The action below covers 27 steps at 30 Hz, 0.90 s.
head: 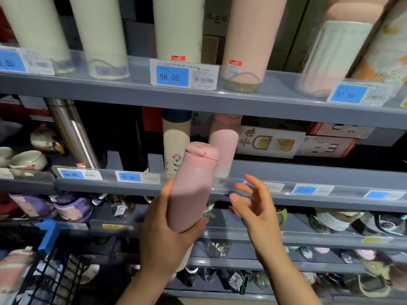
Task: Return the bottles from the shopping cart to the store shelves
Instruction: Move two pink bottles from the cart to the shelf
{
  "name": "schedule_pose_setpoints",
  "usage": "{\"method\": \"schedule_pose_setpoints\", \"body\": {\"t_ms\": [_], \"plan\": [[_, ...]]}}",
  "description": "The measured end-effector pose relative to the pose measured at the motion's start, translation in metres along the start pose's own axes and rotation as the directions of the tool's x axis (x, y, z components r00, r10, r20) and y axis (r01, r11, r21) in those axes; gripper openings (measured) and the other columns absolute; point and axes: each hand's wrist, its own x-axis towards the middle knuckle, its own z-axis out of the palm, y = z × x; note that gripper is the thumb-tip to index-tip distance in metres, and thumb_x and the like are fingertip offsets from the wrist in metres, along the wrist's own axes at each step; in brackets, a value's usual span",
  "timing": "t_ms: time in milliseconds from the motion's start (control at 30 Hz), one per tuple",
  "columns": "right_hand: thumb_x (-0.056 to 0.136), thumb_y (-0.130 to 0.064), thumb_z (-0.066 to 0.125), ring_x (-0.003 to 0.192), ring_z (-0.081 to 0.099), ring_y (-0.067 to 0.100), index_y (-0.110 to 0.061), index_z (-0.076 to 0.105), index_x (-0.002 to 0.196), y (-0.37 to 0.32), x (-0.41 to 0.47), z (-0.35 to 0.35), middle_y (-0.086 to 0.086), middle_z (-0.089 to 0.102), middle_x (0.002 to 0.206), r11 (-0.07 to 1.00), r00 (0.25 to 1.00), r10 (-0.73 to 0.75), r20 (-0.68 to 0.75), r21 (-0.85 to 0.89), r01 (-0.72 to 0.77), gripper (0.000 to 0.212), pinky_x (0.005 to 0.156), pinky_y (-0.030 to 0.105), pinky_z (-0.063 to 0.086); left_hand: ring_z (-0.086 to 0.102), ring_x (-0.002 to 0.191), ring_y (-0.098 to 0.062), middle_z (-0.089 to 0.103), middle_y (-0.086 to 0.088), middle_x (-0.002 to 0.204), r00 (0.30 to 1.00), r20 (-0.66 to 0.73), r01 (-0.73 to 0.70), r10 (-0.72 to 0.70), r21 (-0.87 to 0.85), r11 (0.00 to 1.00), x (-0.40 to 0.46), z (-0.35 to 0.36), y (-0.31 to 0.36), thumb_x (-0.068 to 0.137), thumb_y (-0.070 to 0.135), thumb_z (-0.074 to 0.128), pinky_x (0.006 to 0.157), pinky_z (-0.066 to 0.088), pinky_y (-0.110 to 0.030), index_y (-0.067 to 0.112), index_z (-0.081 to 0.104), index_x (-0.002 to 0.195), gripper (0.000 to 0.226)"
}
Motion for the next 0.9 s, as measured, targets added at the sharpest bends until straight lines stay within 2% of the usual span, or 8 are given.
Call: {"method": "schedule_pose_setpoints", "body": {"t_ms": [100, 167, 300, 400, 500, 600, 667, 900], "plan": [[0.067, -0.029, 0.076, 0.095, 0.069, 0.008, -0.034, 0.038, 0.133, -0.004, -0.020, 0.004, 0.003, 0.065, 0.120, 0.979, 0.990, 0.121, 0.076, 0.157, -0.131, 0.077, 0.074, 0.022, 0.054, 0.052, 0.108, -0.015, 0.050, 0.015, 0.123, 0.996, 0.067, -0.068, 0.062, 0.084, 0.994, 0.000, 0.036, 0.016, 0.055, 0.041, 0.087, 0.076, 0.045, -0.032, 0.048, 0.032, 0.138, 0.100], [0.066, -0.015, 0.073, 0.094, 0.070, 0.013, -0.030, 0.036, 0.133, -0.006, -0.023, -0.001, 0.006, 0.067, 0.117, 0.967, 0.992, 0.128, -0.010, 0.222, -0.123, 0.078, 0.072, 0.023, 0.055, 0.048, 0.112, -0.017, 0.051, 0.006, 0.127, 0.979, 0.164, -0.142, 0.124, 0.106, 0.984, -0.001, 0.059, 0.030, 0.055, 0.030, 0.087, 0.079, 0.037, -0.029, 0.048, 0.027, 0.139, 0.104], [0.060, -0.016, 0.078, 0.094, 0.070, 0.017, -0.021, 0.045, 0.128, -0.016, -0.018, -0.040, 0.007, 0.068, 0.112, 0.977, 0.962, 0.150, -0.229, 0.185, -0.108, 0.076, 0.070, 0.029, 0.057, 0.046, 0.110, -0.013, 0.050, 0.005, 0.125, 0.919, 0.334, -0.246, 0.211, 0.066, 0.967, -0.003, 0.095, 0.050, 0.057, 0.051, 0.066, 0.078, 0.044, -0.029, 0.042, 0.024, 0.140, 0.094], [0.061, -0.015, 0.076, 0.083, 0.071, 0.021, -0.017, 0.050, 0.125, -0.021, -0.008, -0.076, 0.008, 0.072, 0.099, 0.949, 0.937, 0.245, -0.249, 0.258, -0.179, 0.069, 0.058, 0.029, 0.054, 0.042, 0.119, 0.003, 0.038, 0.029, 0.134, 0.863, 0.467, -0.133, 0.194, -0.159, 0.978, -0.002, 0.108, 0.056, 0.062, 0.061, 0.063, 0.093, 0.038, -0.014, 0.057, 0.027, 0.134, 0.081], [0.066, -0.013, 0.078, 0.073, 0.069, 0.017, -0.011, 0.050, 0.128, -0.022, 0.013, -0.104, 0.006, 0.069, 0.091, 0.898, 0.898, 0.345, -0.273, 0.374, -0.231, 0.068, 0.057, 0.036, 0.056, 0.044, 0.118, 0.010, 0.044, 0.031, 0.130, 0.853, 0.480, -0.093, 0.204, -0.245, 0.965, 0.008, 0.112, 0.051, 0.077, 0.063, 0.051, 0.092, 0.035, -0.006, 0.056, 0.035, 0.126, 0.052], [0.079, -0.016, 0.068, 0.086, 0.066, 0.021, -0.012, 0.048, 0.129, -0.026, 0.043, -0.123, 0.010, 0.063, 0.108, 0.840, 0.862, 0.396, -0.316, 0.503, -0.202, 0.055, 0.059, 0.039, 0.058, 0.048, 0.119, 0.000, 0.055, 0.012, 0.129, 0.885, 0.324, -0.340, 0.334, -0.040, 0.940, 0.025, 0.115, 0.033, 0.094, 0.045, 0.039, 0.098, 0.037, -0.016, 0.037, 0.051, 0.129, 0.037], [0.086, -0.015, 0.065, 0.090, 0.064, 0.022, -0.015, 0.046, 0.127, -0.029, 0.064, -0.132, 0.011, 0.060, 0.116, 0.838, 0.845, 0.391, -0.365, 0.521, -0.163, 0.045, 0.058, 0.039, 0.059, 0.050, 0.116, -0.015, 0.058, -0.001, 0.127, 0.832, 0.256, -0.547, 0.492, 0.233, 0.804, 0.035, 0.121, 0.013, 0.098, 0.031, 0.037, 0.101, 0.036, -0.032, 0.017, 0.054, 0.130, 0.039], [0.082, -0.010, 0.071, 0.099, 0.064, 0.024, -0.022, 0.033, 0.131, -0.026, 0.116, -0.126, 0.006, 0.057, 0.118, 0.870, 0.814, 0.341, -0.470, 0.485, -0.085, 0.063, 0.078, 0.051, 0.057, 0.040, 0.132, -0.022, 0.047, -0.006, 0.145, 0.835, 0.413, -0.549, 0.364, 0.576, 0.606, 0.032, 0.133, -0.017, 0.083, 0.036, 0.044, 0.106, 0.031, -0.046, 0.014, 0.042, 0.143, 0.064]]}}
